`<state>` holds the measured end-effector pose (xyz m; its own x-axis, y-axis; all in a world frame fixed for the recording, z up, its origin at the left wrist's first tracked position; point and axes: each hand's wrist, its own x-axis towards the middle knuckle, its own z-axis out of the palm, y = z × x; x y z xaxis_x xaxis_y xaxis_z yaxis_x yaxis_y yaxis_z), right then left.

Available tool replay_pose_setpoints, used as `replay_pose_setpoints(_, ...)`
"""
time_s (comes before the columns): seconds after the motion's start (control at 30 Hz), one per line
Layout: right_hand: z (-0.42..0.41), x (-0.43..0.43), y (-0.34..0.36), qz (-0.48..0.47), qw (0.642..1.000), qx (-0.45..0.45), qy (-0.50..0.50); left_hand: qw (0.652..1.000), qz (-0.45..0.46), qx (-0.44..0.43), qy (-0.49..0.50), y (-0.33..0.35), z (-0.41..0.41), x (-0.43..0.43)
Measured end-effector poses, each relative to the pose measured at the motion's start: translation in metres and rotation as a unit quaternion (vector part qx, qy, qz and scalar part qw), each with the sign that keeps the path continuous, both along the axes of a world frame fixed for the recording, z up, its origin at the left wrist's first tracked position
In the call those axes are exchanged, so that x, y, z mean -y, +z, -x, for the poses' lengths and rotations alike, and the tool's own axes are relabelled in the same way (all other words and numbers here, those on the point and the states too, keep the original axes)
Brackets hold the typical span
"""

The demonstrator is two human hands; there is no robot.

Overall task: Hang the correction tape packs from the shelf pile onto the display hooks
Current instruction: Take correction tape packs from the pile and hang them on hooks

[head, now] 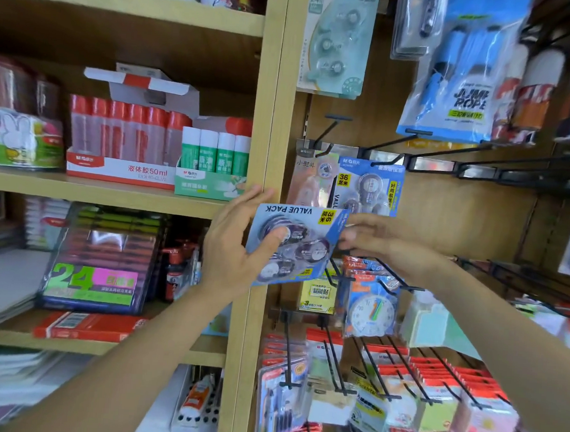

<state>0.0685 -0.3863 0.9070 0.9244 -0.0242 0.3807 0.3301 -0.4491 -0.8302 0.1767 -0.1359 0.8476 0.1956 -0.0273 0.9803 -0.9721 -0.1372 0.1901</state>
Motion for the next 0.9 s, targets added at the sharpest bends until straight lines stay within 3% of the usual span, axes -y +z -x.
replay_pose_setpoints(0.1, 0.012, -0.007, -0.012, -0.080, 0.997, 0.011, 0.008, 0.997, 0.055, -0.039, -0.043, 0.008, 0.015, 0.001)
replay_pose_setpoints(0.3, 0.035, -0.033, -0.008, -0.115, 0.989, 0.070, 0.053, 0.977, 0.154, -0.086, -0.121, 0.032, 0.047, 0.009)
replay_pose_setpoints(0.4, 0.047, -0.038, -0.002, -0.193, 0.976, 0.091, 0.048, 0.977, 0.146, -0.096, -0.119, 0.040, 0.050, 0.016)
replay_pose_setpoints(0.57, 0.061, -0.016, 0.007, -0.259, 0.957, 0.129, -0.021, 0.997, 0.006, 0.024, 0.077, 0.048, 0.028, 0.014)
replay_pose_setpoints(0.73, 0.072, 0.012, 0.026, -0.208, 0.951, 0.193, -0.121, 0.955, -0.113, 0.101, 0.256, 0.045, 0.011, 0.018)
replay_pose_setpoints(0.9, 0.061, 0.017, 0.034, -0.115, 0.961, 0.204, -0.146, 0.919, -0.167, 0.141, 0.328, 0.035, 0.002, 0.021)
